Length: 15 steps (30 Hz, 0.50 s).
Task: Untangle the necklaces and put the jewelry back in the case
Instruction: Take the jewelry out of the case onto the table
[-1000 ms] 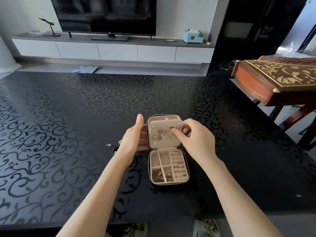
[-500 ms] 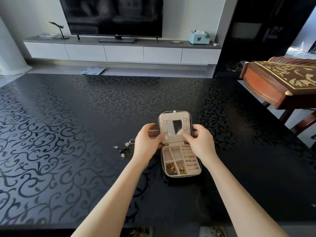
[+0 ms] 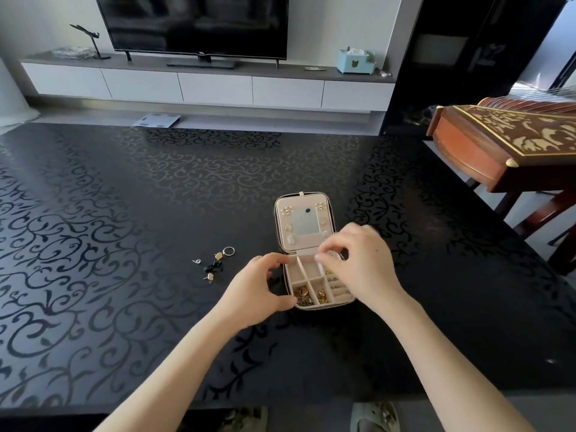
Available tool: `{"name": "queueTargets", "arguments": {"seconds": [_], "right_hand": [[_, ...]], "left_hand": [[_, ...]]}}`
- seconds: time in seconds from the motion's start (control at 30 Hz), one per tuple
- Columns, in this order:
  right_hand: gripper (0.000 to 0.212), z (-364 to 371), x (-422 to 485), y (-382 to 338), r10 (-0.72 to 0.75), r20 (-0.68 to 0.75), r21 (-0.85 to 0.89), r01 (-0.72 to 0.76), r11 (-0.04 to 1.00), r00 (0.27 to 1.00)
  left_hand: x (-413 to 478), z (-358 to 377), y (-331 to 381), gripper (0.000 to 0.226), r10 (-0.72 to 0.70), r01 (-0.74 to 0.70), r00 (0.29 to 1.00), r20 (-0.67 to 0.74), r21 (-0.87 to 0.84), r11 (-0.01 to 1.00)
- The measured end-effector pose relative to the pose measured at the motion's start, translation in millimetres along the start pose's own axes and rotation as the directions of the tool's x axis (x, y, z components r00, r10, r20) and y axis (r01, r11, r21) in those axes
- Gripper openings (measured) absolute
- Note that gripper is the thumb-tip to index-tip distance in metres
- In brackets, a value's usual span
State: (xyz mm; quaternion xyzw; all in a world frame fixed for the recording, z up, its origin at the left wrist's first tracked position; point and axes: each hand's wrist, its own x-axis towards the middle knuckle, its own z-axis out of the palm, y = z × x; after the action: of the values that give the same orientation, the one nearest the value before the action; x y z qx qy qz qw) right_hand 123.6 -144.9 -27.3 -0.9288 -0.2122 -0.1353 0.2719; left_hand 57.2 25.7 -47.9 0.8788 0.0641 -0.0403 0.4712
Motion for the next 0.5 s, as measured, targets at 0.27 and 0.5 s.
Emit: {"name": "queueTargets", "arguments": {"seconds": [0.27,0.5], "right_hand": [[0.029,3,-12,-28,-0.073,0.405,-0.331,0.22,0.918,0.911],[0.025,10,-6,-34,-0.083,0.466,-0.379,0.284,0.881,0.881]], "left_hand": [[-5,4,-2,0.072,0.063,-0.065,0.998,0.02,0.13,0.989],[-5,16,-5,0.081,0.172,-0.145,0.984,-0.037,0.377,0.915]]}}
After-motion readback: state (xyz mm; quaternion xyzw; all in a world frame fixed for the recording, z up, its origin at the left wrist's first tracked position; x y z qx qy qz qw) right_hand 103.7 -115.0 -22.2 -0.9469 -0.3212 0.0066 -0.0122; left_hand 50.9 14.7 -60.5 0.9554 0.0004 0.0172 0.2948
